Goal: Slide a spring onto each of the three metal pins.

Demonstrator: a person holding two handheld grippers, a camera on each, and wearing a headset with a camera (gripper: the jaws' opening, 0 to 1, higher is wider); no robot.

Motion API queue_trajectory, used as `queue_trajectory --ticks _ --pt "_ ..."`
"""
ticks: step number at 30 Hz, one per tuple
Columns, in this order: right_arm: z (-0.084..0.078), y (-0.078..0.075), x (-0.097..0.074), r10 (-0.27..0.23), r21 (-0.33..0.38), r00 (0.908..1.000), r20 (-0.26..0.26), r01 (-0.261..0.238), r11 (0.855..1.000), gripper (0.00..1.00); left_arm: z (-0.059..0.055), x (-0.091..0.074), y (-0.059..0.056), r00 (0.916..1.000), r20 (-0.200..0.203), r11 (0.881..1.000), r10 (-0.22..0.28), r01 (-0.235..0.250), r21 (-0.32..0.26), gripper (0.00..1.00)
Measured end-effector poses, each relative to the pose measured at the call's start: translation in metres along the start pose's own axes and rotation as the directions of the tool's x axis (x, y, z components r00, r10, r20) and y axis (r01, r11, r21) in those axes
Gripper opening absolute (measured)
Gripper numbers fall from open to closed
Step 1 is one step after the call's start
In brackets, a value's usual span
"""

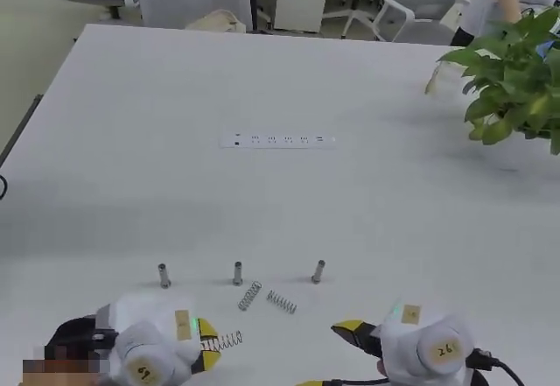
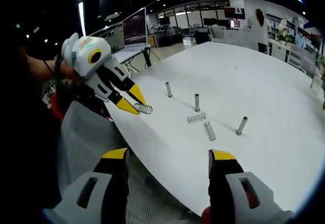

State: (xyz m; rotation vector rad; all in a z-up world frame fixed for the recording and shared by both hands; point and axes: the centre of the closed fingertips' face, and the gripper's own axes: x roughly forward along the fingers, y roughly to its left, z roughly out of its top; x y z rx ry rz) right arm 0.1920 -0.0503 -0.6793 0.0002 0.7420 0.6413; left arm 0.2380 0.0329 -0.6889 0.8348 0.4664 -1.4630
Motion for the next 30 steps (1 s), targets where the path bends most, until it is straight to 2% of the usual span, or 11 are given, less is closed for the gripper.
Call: queue_trajectory --ticks 7,15,30 --pt "0.002 0.008 0.005 0.032 -0.008 0.9995 0.001 -0.032 0.999 0.56 0.014 0.003 -0.007 0.9997 0.016 0.999 -0.019 0.019 0.039 0.02" --pt "0.005 0.019 0.010 0.070 -0.008 0.9974 0.016 -0.070 0.998 0.51 0.026 0.009 -0.023 0.9974 0.039 0.996 -0.061 0.058 0.070 0.02" --pt "0.012 0.039 0.014 0.150 0.008 0.9871 0.056 -0.151 0.989 0.26 0.041 0.011 -0.041 0.9939 0.044 0.981 -0.100 0.091 0.173 0.02"
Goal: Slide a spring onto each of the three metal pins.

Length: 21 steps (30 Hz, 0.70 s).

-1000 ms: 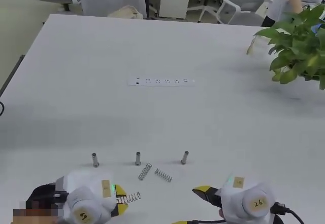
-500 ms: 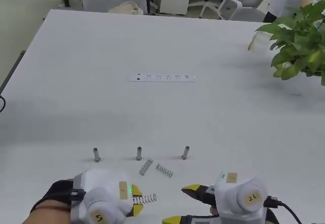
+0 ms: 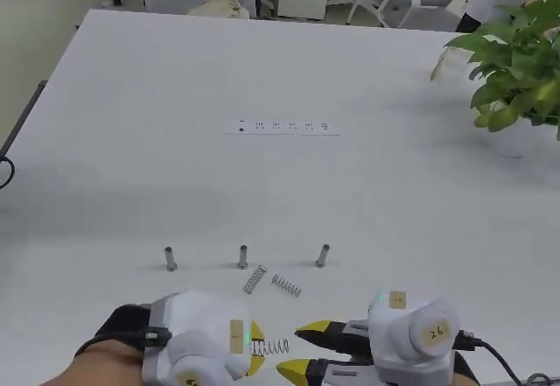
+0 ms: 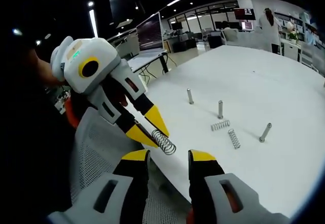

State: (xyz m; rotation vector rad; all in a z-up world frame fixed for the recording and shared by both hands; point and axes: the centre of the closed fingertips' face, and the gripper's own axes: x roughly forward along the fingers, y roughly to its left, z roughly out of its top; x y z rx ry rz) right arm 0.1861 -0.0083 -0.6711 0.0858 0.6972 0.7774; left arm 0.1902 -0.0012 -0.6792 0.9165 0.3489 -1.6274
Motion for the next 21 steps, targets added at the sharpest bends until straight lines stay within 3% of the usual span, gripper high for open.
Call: queue_trajectory --ticks 7,11,21 --pt "0.0014 0.0050 0.0009 0.023 0.006 0.9997 0.011 -0.023 1.000 0.18 0.0030 0.0013 -0.0051 0.9999 -0.003 0.999 -0.015 0.015 0.034 0.02" --pt "-0.0003 0.0075 0.0007 0.033 0.006 0.9994 0.007 -0.033 0.999 0.15 -0.0008 0.0026 -0.0072 0.9995 -0.024 0.998 -0.022 0.023 0.064 0.02" --pt "0.0017 0.0082 -0.0027 0.044 0.008 0.9990 0.013 -0.044 0.999 0.11 -0.0010 0.0031 -0.0062 0.9993 -0.030 0.997 -0.022 0.024 0.076 0.02"
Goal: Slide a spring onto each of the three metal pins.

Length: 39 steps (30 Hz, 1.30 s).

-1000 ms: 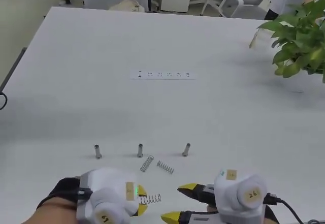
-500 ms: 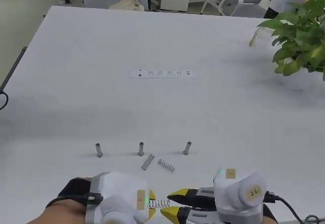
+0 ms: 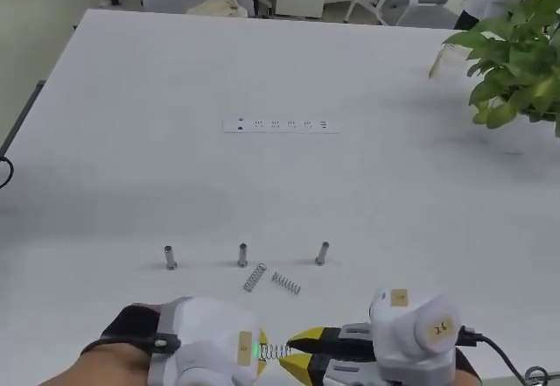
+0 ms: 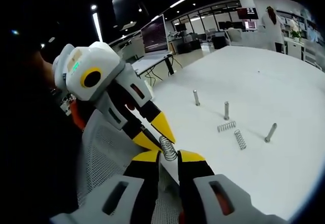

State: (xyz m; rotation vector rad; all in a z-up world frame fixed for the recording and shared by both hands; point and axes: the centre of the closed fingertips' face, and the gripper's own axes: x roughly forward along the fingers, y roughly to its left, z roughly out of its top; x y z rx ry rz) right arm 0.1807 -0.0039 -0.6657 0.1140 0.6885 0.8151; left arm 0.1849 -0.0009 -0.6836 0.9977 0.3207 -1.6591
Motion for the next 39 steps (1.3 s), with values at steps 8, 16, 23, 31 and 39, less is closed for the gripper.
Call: queue_trajectory --ticks 8,16,23,31,39 --pt "0.000 0.001 0.000 0.010 -0.013 0.9999 -0.013 -0.010 1.000 0.12 0.005 0.000 0.004 0.9999 0.014 1.000 0.009 -0.009 0.003 0.02" --pt "-0.003 0.002 0.002 0.014 -0.028 0.9994 -0.031 -0.015 0.999 0.13 0.009 0.000 0.004 0.9998 0.020 1.000 0.004 -0.004 0.019 0.02" --pt "-0.002 0.004 0.005 0.029 -0.035 0.9987 -0.041 -0.031 0.999 0.09 0.010 0.003 -0.003 0.9999 0.009 0.999 -0.012 0.012 0.044 0.02" --pt "-0.004 0.007 0.005 0.031 -0.045 0.9979 -0.057 -0.033 0.998 0.08 0.007 0.006 -0.005 0.9999 0.011 1.000 -0.011 0.011 0.018 0.03" --pt "-0.007 0.005 0.002 0.028 -0.045 0.9976 -0.063 -0.031 0.999 0.08 -0.001 0.011 -0.008 1.0000 -0.003 0.999 -0.005 0.005 -0.032 0.03"
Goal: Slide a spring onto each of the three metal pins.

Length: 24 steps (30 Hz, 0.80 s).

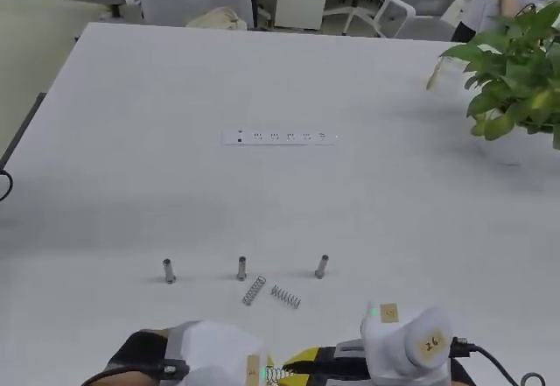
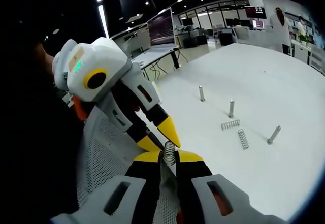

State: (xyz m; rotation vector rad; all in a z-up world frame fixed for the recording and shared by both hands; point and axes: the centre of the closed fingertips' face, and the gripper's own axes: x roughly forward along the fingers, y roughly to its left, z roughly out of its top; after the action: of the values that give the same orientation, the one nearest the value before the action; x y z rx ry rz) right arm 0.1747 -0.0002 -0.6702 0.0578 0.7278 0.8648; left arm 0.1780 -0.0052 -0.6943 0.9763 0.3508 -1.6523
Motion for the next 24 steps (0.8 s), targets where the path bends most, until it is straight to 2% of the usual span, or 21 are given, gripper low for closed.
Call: queue_trajectory --ticks 4,9,14,20,24 --pt "-0.001 0.000 -0.002 -0.001 0.008 1.0000 0.003 0.001 1.000 0.08 0.002 0.000 0.000 0.9999 0.015 1.000 0.002 -0.002 -0.024 0.03" --pt "-0.001 0.000 -0.003 -0.004 0.015 1.0000 0.005 0.004 1.000 0.08 0.003 0.001 0.000 0.9998 0.021 1.000 -0.001 0.002 -0.025 0.02" --pt "-0.001 -0.002 -0.004 -0.013 -0.003 0.9999 -0.003 0.012 1.000 0.09 0.005 0.000 0.002 0.9994 0.034 0.999 -0.001 0.003 -0.040 0.02" --pt "-0.002 -0.003 -0.006 -0.017 -0.054 0.9986 -0.050 0.014 0.998 0.10 0.012 0.001 0.005 0.9974 0.072 0.996 0.007 0.000 -0.092 0.02" --pt "-0.003 -0.004 -0.005 -0.015 -0.088 0.9969 -0.077 0.009 0.996 0.13 0.015 0.001 0.005 0.9967 0.081 0.996 0.009 -0.001 -0.093 0.02"
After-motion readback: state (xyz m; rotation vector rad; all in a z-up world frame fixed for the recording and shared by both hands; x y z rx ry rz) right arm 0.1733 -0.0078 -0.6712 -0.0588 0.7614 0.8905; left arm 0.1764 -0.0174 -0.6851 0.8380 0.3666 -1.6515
